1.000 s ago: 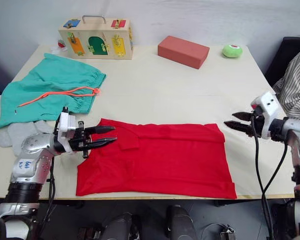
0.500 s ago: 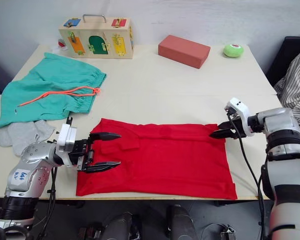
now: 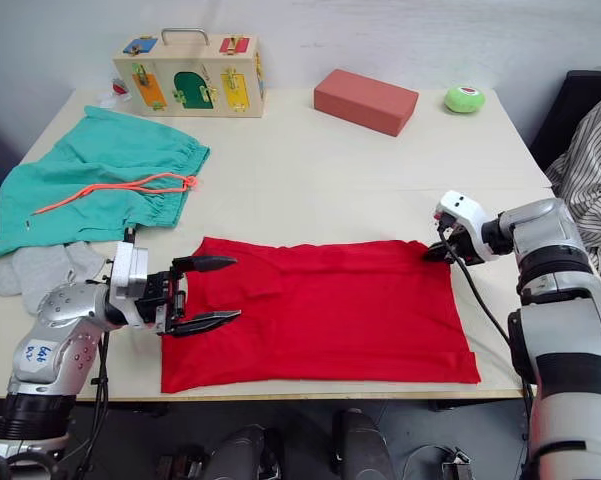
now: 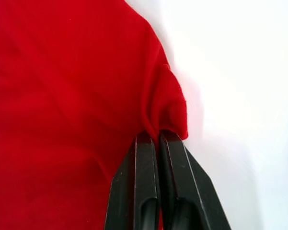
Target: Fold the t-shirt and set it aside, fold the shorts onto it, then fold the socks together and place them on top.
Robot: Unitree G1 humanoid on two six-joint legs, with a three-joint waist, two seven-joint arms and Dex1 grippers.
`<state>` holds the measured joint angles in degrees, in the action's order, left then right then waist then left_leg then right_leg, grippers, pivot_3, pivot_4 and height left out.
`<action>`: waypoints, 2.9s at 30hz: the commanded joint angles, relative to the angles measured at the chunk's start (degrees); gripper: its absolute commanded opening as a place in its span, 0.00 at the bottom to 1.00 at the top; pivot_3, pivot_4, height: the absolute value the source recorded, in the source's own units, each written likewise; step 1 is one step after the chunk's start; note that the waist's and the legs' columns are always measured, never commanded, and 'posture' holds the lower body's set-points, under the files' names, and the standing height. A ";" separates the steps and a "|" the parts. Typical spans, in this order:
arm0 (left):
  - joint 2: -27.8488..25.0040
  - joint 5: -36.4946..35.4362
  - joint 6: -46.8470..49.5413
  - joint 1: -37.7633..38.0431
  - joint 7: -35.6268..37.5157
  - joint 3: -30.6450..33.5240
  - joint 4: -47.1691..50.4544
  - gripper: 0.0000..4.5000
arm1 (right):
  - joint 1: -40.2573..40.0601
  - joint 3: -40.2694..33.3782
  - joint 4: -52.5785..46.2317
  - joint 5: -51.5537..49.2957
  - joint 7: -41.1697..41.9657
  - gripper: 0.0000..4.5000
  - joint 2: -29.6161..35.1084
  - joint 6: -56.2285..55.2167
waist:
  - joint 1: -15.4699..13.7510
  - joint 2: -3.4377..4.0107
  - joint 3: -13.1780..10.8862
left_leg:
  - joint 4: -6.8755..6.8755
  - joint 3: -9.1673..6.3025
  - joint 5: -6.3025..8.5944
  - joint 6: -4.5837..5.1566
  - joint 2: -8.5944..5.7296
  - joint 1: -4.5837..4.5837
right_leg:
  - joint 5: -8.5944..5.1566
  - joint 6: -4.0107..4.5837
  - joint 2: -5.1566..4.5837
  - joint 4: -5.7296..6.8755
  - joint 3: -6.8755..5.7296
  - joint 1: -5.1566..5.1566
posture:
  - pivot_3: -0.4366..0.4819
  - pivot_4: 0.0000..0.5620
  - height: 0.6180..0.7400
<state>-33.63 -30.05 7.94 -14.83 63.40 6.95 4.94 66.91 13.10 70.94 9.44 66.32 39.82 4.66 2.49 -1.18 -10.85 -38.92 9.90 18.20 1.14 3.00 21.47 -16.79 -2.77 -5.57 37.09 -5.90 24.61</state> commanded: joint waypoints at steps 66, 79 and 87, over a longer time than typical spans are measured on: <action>6.98 34.12 -10.20 -49.25 7.59 -12.09 -78.16 0.00 | -45.33 -44.14 -79.58 -44.10 -38.12 0.01 -7.42 82.55 | -0.37 -0.62 0.28 | -0.18 -0.04 -0.09 0.22 -0.10 0.84 | 0.07 -0.12 0.06 0.16 -0.13 0.84 | 0.48 0.27 1.00; 3.89 24.25 4.34 -25.67 -1.70 -2.58 -39.96 0.00 | -26.39 -17.64 -52.87 -31.14 -28.63 0.00 -1.93 52.76 | 1.10 -0.49 0.23 | -0.15 0.06 -0.13 0.15 -0.03 0.77 | 0.06 -0.11 0.06 0.45 0.05 0.87 | 0.48 0.27 1.00; 8.18 17.39 25.51 -6.34 -23.20 7.68 -2.59 0.00 | -14.16 -8.83 -33.36 -21.31 -25.69 0.00 -8.31 33.97 | 0.96 -0.49 0.22 | -0.17 0.07 -0.14 0.12 -0.02 0.73 | 0.06 -0.11 0.01 0.50 0.12 0.86 | 0.48 0.27 1.00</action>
<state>-25.83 -10.69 30.02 -22.58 44.16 12.26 -5.08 51.13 2.92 34.69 -13.84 40.11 32.67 42.43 3.45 -1.67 -10.62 -39.08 9.96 18.05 1.26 2.98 22.20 -16.73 -2.88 -5.56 37.59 -5.78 25.46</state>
